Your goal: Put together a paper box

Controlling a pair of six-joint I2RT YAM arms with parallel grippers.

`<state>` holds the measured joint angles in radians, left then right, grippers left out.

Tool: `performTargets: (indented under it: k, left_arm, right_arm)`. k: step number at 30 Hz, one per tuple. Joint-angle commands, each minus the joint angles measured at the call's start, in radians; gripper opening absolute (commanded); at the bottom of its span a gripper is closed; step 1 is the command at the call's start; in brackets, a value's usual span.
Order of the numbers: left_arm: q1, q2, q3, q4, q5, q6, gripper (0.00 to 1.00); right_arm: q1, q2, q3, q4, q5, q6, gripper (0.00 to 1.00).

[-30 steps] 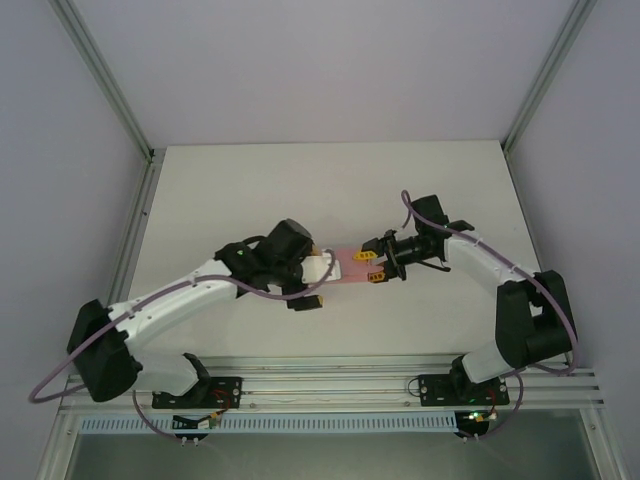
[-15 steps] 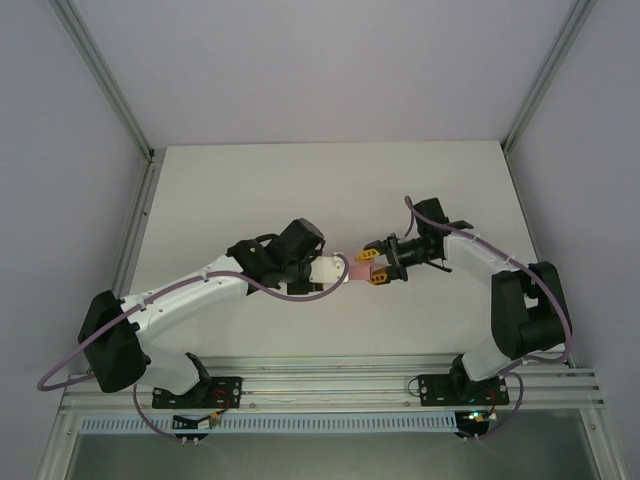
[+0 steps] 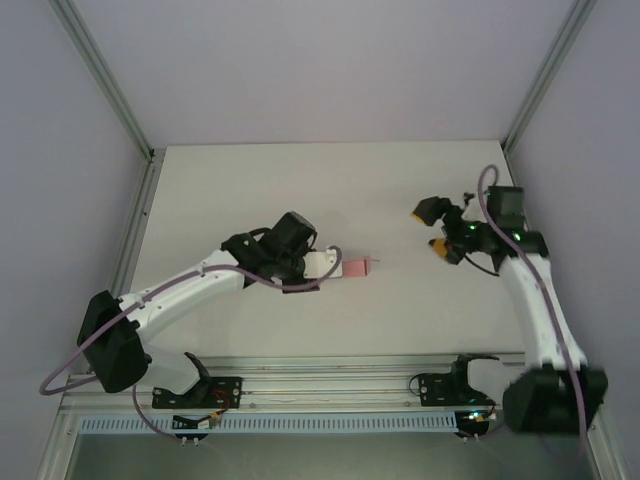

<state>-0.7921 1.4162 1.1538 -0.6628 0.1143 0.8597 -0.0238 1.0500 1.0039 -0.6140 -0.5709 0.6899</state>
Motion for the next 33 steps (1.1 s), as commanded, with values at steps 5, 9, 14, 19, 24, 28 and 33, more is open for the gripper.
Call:
performTargets:
  k: [5, 9, 14, 19, 24, 28, 33]
  left_arm:
    - [0.108, 0.208, 0.186, -0.310, 0.212, -0.007, 0.28]
    - [0.111, 0.283, 0.246, -0.368, 0.227, 0.030, 0.29]
    - [0.114, 0.346, 0.280, -0.382, 0.256, 0.064, 0.30]
    - [0.131, 0.380, 0.290, -0.366, 0.289, 0.066, 0.30]
    - [0.134, 0.386, 0.286, -0.353, 0.296, 0.071, 0.30]
    - [0.135, 0.382, 0.276, -0.335, 0.298, 0.077, 0.30]
    - [0.135, 0.396, 0.284, -0.338, 0.270, 0.067, 0.30]
  right_arm:
    - [0.099, -0.141, -0.155, 0.234, -0.292, -0.667, 0.93]
    - [0.301, -0.059, -0.114, 0.078, -0.026, -0.984, 0.87]
    - [0.411, 0.184, -0.015, 0.003, 0.078, -1.100, 0.66]
    - [0.450, 0.267, 0.001, 0.025, 0.088, -1.134, 0.53]
    - [0.457, 0.222, -0.059, 0.082, 0.062, -1.130, 0.47]
    - [0.461, 0.235, -0.068, 0.083, 0.061, -1.120, 0.43]
    - [0.467, 0.269, -0.068, 0.078, 0.099, -1.108, 0.24]
